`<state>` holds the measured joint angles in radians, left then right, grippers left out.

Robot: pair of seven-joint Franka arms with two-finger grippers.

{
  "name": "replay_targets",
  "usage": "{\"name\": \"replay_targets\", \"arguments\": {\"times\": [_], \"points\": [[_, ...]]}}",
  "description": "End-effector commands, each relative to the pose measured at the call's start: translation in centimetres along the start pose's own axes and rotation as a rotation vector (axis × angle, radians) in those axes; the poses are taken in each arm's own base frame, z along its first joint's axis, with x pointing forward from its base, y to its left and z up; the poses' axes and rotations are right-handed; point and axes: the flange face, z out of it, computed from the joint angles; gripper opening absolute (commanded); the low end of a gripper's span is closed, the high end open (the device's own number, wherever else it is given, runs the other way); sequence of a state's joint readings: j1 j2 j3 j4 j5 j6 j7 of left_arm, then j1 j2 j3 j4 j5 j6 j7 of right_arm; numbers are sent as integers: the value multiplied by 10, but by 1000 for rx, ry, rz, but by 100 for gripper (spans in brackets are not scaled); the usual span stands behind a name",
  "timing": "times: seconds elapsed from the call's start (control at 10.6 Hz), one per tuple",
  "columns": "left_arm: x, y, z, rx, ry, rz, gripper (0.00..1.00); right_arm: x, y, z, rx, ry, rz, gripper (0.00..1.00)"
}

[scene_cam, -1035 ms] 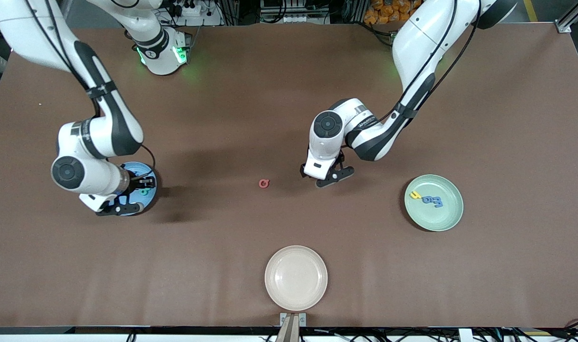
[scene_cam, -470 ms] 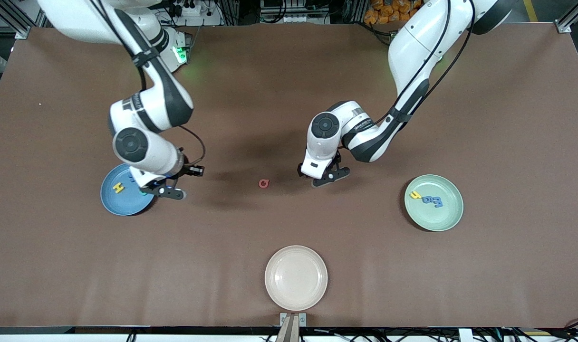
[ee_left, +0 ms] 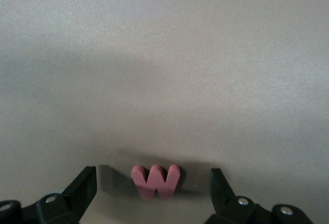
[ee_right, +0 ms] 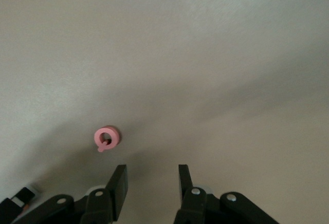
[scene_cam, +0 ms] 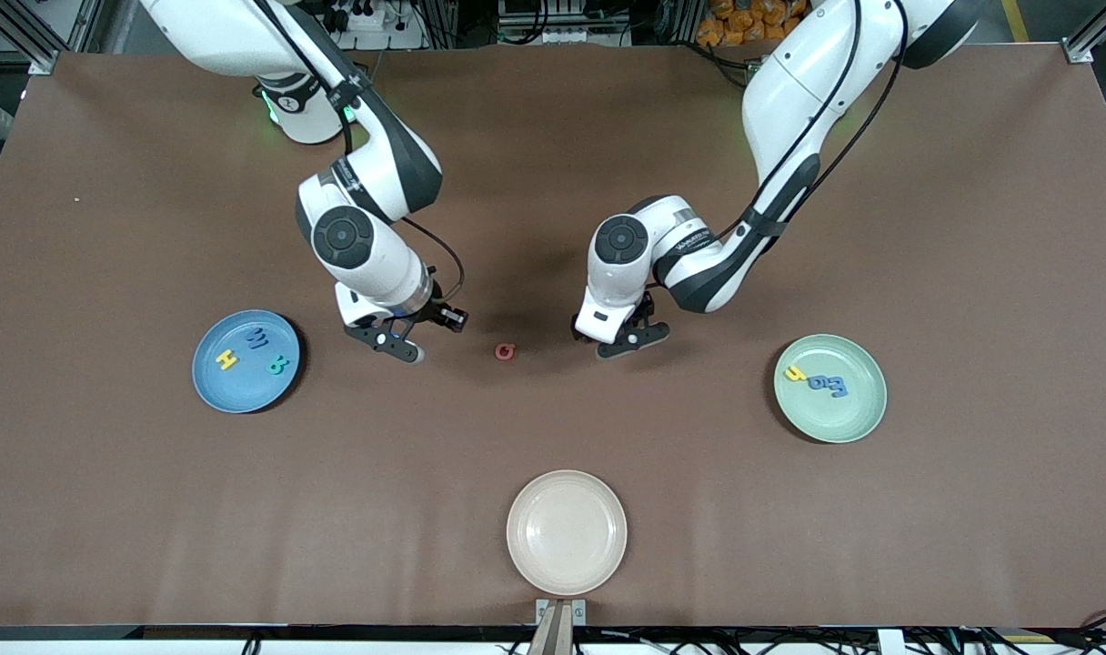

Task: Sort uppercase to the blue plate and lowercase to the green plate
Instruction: 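Move the right gripper from the blue plate to the pink Q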

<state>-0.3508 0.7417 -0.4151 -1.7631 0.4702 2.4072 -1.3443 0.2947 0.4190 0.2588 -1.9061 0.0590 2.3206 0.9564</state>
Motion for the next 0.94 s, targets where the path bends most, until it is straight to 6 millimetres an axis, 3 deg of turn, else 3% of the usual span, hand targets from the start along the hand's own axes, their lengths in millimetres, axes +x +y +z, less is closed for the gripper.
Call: {"name": "replay_targets", "arguments": {"times": [0.0,0.19,0.38,0.66,0.85], "points": [[-3,-3,5,-2,23,13,93,-7,-11,24,32,-6,47,53],[-3,-2,5,-10,24,12,92,-19,-25,47,69,18,67,63],[-2,-2,5,-9,24,10,84,-19,-28,68,87,23,73,66],[-1,-2,4,-12,25,13,62,-27,-50,84,100,59,121,65],[0,-2,3,-15,27,11,38,-26,-53,93,76,88,112,65]]}}
